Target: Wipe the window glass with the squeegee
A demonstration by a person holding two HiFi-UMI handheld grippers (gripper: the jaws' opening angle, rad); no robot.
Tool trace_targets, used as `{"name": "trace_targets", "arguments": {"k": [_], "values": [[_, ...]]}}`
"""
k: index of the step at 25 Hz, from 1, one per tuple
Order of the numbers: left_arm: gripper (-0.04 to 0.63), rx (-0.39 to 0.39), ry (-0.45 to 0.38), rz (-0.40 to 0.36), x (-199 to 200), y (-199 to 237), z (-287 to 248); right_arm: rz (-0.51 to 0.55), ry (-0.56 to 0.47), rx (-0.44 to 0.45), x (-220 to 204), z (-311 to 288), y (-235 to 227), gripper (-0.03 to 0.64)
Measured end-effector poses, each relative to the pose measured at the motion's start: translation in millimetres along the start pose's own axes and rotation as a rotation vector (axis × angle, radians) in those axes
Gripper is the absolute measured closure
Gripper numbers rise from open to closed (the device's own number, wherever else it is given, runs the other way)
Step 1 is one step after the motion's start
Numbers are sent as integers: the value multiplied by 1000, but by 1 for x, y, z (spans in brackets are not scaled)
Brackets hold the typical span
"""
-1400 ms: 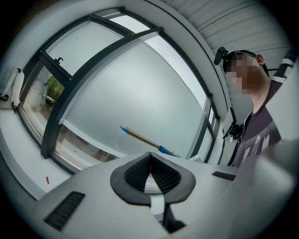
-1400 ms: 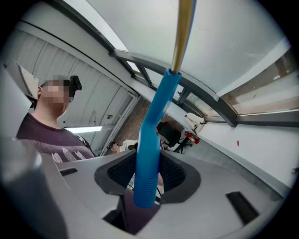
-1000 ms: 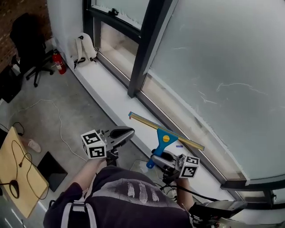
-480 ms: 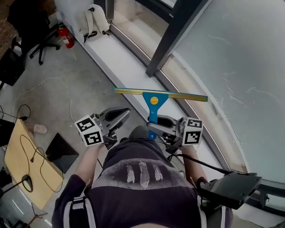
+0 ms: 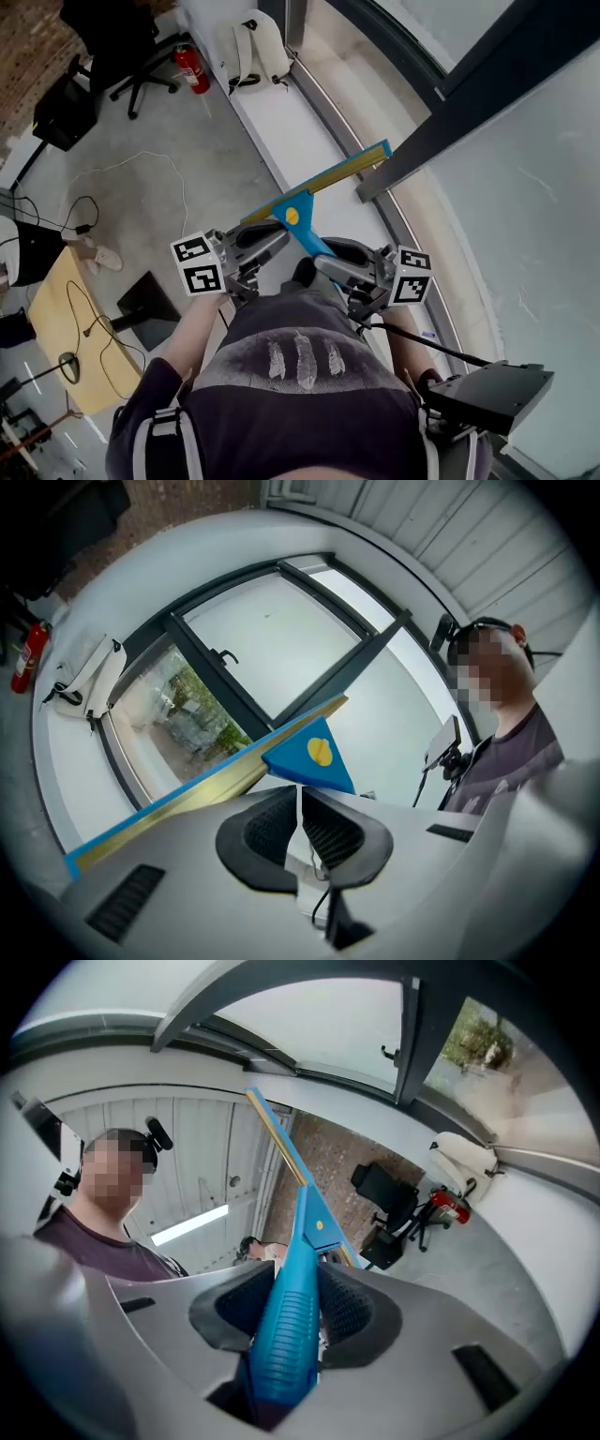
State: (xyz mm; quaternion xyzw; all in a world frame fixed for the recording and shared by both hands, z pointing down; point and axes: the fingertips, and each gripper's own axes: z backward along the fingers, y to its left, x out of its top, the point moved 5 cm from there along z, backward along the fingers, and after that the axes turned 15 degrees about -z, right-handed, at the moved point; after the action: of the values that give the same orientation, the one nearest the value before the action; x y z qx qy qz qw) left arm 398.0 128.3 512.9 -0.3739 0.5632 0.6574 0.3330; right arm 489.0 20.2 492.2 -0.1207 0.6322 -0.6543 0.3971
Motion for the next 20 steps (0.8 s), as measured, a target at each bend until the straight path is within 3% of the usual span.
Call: {"name": "trace_targets", "arguments": {"k": [4,6,7,15,16,20], "values": [[565,-29,-166,93,40,41,-10,-116,-46,147,58,-25,-19,474],[356,-39,-240,99,60,56,-10,-157,-55,197,77,-41,-25,474],[321,-50,-265,91,70,65,-12,-160,-46,205,86,-49,-28,474],[330,-221,-324,19,162,169,-39,-72,-65,161,160,-129,-57,474],[364,-254,-323,21,175,185,-39,-65,-78,160,171,-144,-61,474],[392,-412,-266,75,228,241,-44,-16,-166,129,217,-195,-72,474]]}}
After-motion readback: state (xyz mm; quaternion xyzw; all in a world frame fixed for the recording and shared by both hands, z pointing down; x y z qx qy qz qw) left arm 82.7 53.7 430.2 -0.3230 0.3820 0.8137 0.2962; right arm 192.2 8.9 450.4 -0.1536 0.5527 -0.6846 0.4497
